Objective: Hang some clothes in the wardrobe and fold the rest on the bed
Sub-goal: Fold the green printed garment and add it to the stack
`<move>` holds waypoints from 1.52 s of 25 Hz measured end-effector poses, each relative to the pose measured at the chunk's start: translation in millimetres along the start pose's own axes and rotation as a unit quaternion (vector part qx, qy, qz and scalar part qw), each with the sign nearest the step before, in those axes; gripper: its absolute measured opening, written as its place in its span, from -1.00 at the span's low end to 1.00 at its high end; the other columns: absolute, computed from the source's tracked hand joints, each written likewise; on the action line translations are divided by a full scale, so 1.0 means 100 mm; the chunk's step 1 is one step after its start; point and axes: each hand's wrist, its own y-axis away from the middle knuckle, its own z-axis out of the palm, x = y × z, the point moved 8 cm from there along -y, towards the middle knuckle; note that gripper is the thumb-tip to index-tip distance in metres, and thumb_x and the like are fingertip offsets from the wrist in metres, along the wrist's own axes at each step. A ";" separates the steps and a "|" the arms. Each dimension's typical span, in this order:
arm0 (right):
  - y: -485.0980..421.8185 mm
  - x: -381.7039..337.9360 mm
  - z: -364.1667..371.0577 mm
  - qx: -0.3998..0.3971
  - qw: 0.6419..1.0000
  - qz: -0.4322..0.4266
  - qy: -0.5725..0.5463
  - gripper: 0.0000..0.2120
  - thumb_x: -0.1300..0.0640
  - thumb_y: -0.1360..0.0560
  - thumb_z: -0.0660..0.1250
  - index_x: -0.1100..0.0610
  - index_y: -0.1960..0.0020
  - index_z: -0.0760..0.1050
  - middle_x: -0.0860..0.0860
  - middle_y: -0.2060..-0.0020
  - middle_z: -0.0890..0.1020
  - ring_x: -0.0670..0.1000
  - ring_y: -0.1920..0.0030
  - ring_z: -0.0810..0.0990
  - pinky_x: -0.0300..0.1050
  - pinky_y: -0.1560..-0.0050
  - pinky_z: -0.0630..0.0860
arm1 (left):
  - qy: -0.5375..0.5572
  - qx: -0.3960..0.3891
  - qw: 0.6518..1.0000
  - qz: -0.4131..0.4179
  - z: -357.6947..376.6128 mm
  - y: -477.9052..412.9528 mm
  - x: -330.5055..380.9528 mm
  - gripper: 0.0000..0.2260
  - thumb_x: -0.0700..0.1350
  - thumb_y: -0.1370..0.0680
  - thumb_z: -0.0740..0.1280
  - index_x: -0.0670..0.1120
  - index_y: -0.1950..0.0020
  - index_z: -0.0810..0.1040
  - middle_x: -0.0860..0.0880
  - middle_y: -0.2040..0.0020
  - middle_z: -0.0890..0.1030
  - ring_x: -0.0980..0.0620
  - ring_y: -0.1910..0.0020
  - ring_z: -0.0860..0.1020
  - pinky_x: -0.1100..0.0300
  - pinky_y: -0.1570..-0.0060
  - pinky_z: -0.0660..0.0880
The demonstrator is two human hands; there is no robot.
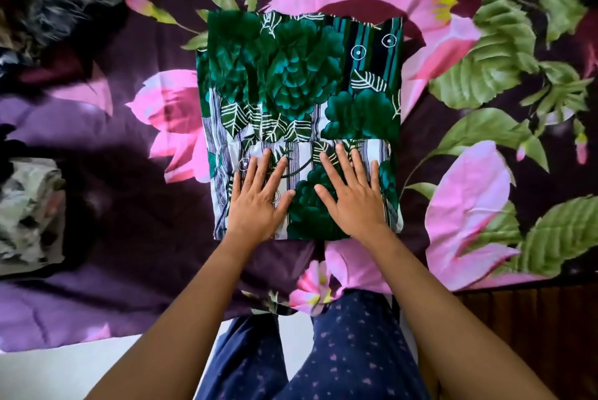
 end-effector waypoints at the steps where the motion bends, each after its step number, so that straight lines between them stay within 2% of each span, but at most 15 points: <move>1: 0.03 0.00 -0.04 0.003 1.000 -0.015 -0.010 -0.40 -0.27 -0.57 -0.06 -0.10 -0.54 -0.08 0.02 -0.55 -0.01 0.11 -0.54 -0.02 0.15 -0.46 -0.23 | 0.003 0.005 1.000 0.007 -0.03 0.03 0.00 -0.39 0.34 -0.50 -0.15 0.17 -0.51 -0.14 0.11 -0.53 -0.15 0.08 -0.50 -0.19 0.01 -0.44 -0.24; 5: 0.38 0.02 -0.18 0.018 0.986 -0.163 -0.019 -0.18 -0.31 -0.46 0.23 0.05 -0.55 0.04 0.22 -0.53 -0.07 0.18 -0.53 -0.04 0.25 -0.48 -0.08 | -0.046 0.025 0.992 0.115 -0.09 0.25 0.10 -0.25 0.40 -0.48 -0.03 0.06 -0.55 -0.12 0.01 -0.55 -0.17 0.00 -0.52 -0.09 -0.06 -0.43 -0.16; 7: 0.49 0.07 -0.11 -0.007 0.981 -0.191 0.036 -0.05 -0.21 -0.33 0.45 0.08 -0.53 0.06 0.29 -0.51 0.01 0.23 -0.52 0.02 0.28 -0.46 0.04 | -0.117 0.000 0.978 0.174 -0.03 0.34 0.13 -0.06 0.38 -0.37 0.26 0.04 -0.55 -0.13 -0.01 -0.56 -0.15 -0.07 -0.50 0.02 -0.14 -0.42 -0.04; 10: 0.44 0.11 0.05 -0.067 0.983 -0.151 0.084 0.07 0.05 -0.19 0.58 0.10 -0.53 0.04 0.35 -0.48 0.06 0.28 -0.50 0.07 0.29 -0.42 0.05 | -0.163 -0.043 0.976 0.139 0.06 0.32 0.08 0.15 -0.03 -0.12 0.57 0.06 -0.55 -0.07 -0.02 -0.55 0.03 -0.10 -0.49 0.07 -0.17 -0.41 0.00; 14: 0.37 -0.06 0.00 -0.126 0.981 -0.115 0.091 -0.06 0.52 -0.36 0.19 0.11 -0.54 -0.25 0.35 -0.46 -0.27 0.34 -0.48 -0.25 0.29 -0.42 -0.20 | -0.156 -0.075 0.981 0.089 0.08 0.29 0.15 0.12 -0.39 -0.18 0.42 0.03 -0.55 -0.16 -0.04 -0.56 -0.06 -0.20 -0.51 -0.02 -0.34 -0.31 0.04; 17: 0.42 -0.12 -0.17 -0.244 0.964 -0.091 0.054 -0.12 0.57 -0.41 0.04 0.08 -0.54 -0.27 0.29 -0.46 -0.34 0.27 -0.48 -0.32 0.26 -0.44 -0.24 | -0.130 -0.190 0.971 0.055 -0.06 0.30 0.27 -0.11 -0.43 -0.44 0.19 -0.01 -0.48 -0.37 -0.02 -0.52 -0.32 -0.22 -0.51 -0.21 -0.34 -0.36 -0.10; 19: 0.53 -0.16 -0.21 -0.335 0.937 -0.093 0.023 -0.17 0.52 -0.45 0.06 0.05 -0.55 -0.23 0.26 -0.50 -0.26 0.24 -0.51 -0.22 0.25 -0.48 -0.12 | -0.149 -0.305 0.940 0.043 -0.16 0.39 0.32 -0.20 -0.39 -0.51 0.16 -0.02 -0.52 -0.31 -0.04 -0.53 -0.30 -0.20 -0.52 -0.17 -0.31 -0.38 -0.05; 21: 0.73 -0.26 -0.31 -0.430 0.896 -0.112 -0.015 -0.23 0.44 -0.48 0.11 0.05 -0.56 -0.13 0.25 -0.52 -0.05 0.23 -0.49 0.11 0.13 -0.42 0.21 | -0.131 -0.406 0.903 0.041 -0.29 0.56 0.39 -0.26 -0.36 -0.50 0.20 -0.01 -0.56 -0.10 -0.08 -0.56 -0.09 -0.17 -0.51 0.06 -0.17 -0.41 0.16; 22: 0.83 -0.32 -0.40 -0.465 0.875 -0.128 -0.037 -0.29 0.40 -0.50 0.14 0.07 -0.55 -0.03 0.24 -0.49 0.13 0.21 -0.39 0.31 0.02 -0.29 0.37 | -0.111 -0.449 0.885 0.041 -0.37 0.66 0.42 -0.33 -0.35 -0.48 0.21 -0.04 -0.54 0.09 -0.10 -0.53 0.15 -0.14 -0.44 0.26 -0.03 -0.32 0.34; 24: 0.90 -0.35 -0.61 -0.492 0.856 -0.146 -0.063 -0.40 0.27 -0.53 0.26 0.10 -0.52 0.13 0.15 -0.40 0.37 0.12 -0.28 0.43 -0.10 -0.18 0.41 | -0.049 -0.508 0.859 0.031 -0.52 0.75 0.43 -0.53 -0.36 -0.40 0.28 -0.11 -0.29 0.46 -0.09 -0.16 0.58 -0.07 -0.11 0.52 0.22 0.13 0.48; 26: 0.72 -0.23 -0.76 -0.459 0.876 -0.120 -0.088 -0.39 0.16 -0.53 0.33 0.10 -0.50 0.17 0.07 -0.41 0.35 0.06 -0.35 0.37 -0.13 -0.30 0.33 | 0.028 -0.492 0.870 -0.005 -0.66 0.58 0.35 -0.63 -0.38 -0.34 0.35 -0.17 -0.13 0.55 -0.06 0.08 0.61 0.00 0.12 0.52 0.27 0.29 0.40; 29: 0.18 0.02 -0.91 -0.318 0.931 -0.066 -0.165 -0.52 0.10 -0.51 0.36 0.04 -0.40 0.33 0.10 -0.34 0.43 0.07 -0.29 0.43 -0.09 -0.27 0.38 | 0.106 -0.332 0.936 -0.048 -0.88 0.07 0.06 -0.59 -0.20 -0.42 0.32 -0.10 -0.28 0.47 -0.12 -0.12 0.59 -0.04 0.03 0.57 0.14 0.04 0.52; 31: -0.07 0.12 -0.87 -0.267 0.946 -0.054 -0.175 -0.49 0.03 -0.48 0.40 0.04 -0.38 0.35 0.10 -0.34 0.44 0.09 -0.32 0.41 -0.08 -0.27 0.37 | 0.118 -0.249 0.960 -0.046 -0.94 -0.09 -0.10 -0.46 -0.01 -0.45 0.41 0.00 -0.40 0.35 -0.06 -0.20 0.52 -0.03 -0.10 0.53 0.16 -0.15 0.44; 33: -0.21 0.14 -0.81 -0.250 0.951 -0.057 -0.172 -0.44 0.00 -0.43 0.45 0.07 -0.37 0.37 0.10 -0.33 0.44 0.09 -0.34 0.38 -0.10 -0.25 0.33 | 0.136 -0.219 0.965 -0.045 -0.93 -0.14 -0.21 -0.37 -0.05 -0.39 0.51 -0.03 -0.40 0.36 -0.03 -0.17 0.53 0.06 -0.07 0.49 0.25 -0.14 0.38; 38: -0.43 0.11 -0.84 -0.220 0.956 -0.050 -0.189 -0.53 0.07 -0.50 0.38 0.10 -0.38 0.39 0.14 -0.32 0.45 0.12 -0.35 0.38 0.00 -0.31 0.34 | 0.198 -0.225 0.951 -0.069 -0.98 -0.29 -0.33 -0.50 -0.20 -0.38 0.51 -0.09 -0.29 0.47 -0.06 -0.05 0.58 0.08 0.09 0.54 0.28 0.03 0.43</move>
